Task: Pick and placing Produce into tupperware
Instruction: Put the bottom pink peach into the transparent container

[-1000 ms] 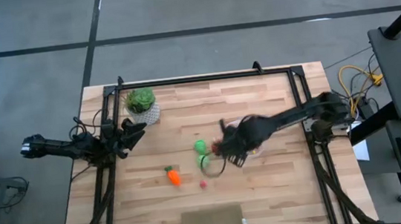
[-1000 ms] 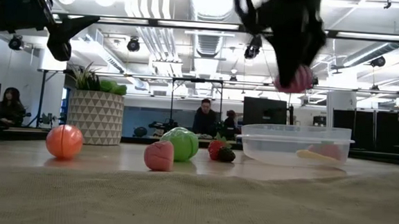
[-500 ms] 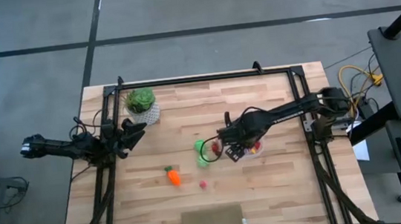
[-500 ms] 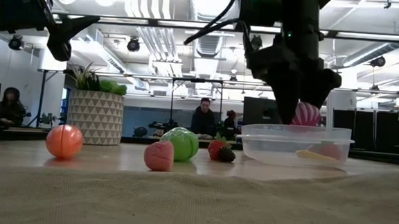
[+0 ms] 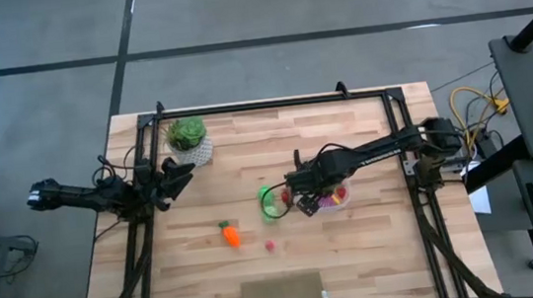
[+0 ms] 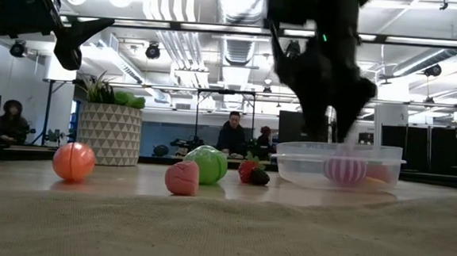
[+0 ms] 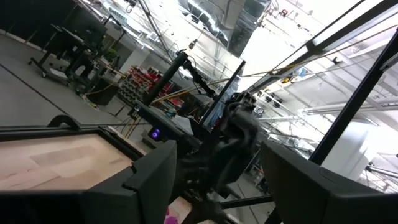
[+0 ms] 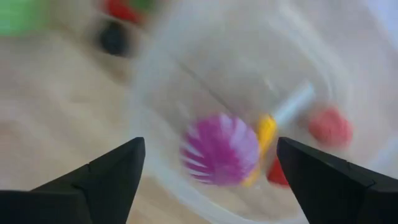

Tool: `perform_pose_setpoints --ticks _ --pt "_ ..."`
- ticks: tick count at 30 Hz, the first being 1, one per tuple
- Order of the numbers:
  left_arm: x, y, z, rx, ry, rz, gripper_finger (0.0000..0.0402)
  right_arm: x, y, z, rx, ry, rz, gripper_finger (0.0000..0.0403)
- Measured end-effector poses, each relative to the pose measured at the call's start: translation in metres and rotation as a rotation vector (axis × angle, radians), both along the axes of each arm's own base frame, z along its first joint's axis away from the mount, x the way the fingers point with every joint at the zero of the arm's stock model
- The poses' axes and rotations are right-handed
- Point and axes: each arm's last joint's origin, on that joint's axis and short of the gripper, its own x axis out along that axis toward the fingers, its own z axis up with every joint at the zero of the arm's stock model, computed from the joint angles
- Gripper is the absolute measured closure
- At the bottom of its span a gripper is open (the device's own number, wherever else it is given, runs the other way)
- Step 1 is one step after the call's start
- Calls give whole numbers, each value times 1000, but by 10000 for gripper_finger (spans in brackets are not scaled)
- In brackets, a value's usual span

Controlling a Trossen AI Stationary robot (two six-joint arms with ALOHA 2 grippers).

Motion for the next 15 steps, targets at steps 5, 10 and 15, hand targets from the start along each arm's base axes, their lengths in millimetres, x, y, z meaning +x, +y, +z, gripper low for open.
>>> perform_pose_setpoints --ticks 5,10,15 --pt "0 0 0 0 0 0 183 24 30 33 -65 -164 380 53" --pt "0 0 0 0 0 1 183 46 63 33 -123 -204 643 73" --pt "0 0 -1 1 9 0 183 73 85 4 -132 -162 764 76"
